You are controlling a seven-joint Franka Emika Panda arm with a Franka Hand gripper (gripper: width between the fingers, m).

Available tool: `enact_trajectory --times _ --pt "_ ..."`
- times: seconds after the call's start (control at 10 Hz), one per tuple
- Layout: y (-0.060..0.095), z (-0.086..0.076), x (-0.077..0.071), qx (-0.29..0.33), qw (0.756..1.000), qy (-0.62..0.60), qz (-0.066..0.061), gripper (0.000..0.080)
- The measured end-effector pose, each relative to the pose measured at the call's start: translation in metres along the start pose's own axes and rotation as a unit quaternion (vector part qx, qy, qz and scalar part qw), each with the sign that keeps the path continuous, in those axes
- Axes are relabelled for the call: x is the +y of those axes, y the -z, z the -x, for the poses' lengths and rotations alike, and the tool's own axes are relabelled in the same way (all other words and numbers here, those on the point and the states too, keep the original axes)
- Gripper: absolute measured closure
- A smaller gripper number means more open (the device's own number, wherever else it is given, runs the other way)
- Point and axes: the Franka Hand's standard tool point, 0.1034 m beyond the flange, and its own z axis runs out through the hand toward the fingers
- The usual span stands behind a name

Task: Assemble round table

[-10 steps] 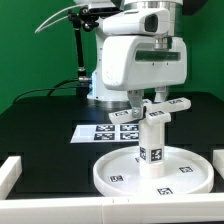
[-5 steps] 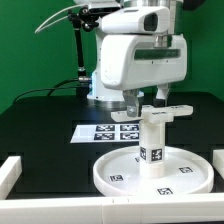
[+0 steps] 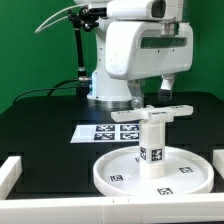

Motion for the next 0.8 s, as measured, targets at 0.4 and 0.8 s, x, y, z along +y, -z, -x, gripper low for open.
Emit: enact_trajectory --times 0.4,0.8 --pt "0.0029 0.0094 -0.0017 -0.025 0.999 -0.008 -0.035 0.0150" --pt "0.0062 0.0074 -0.0022 -0.034 0.997 -0.027 -0.064 0.0150"
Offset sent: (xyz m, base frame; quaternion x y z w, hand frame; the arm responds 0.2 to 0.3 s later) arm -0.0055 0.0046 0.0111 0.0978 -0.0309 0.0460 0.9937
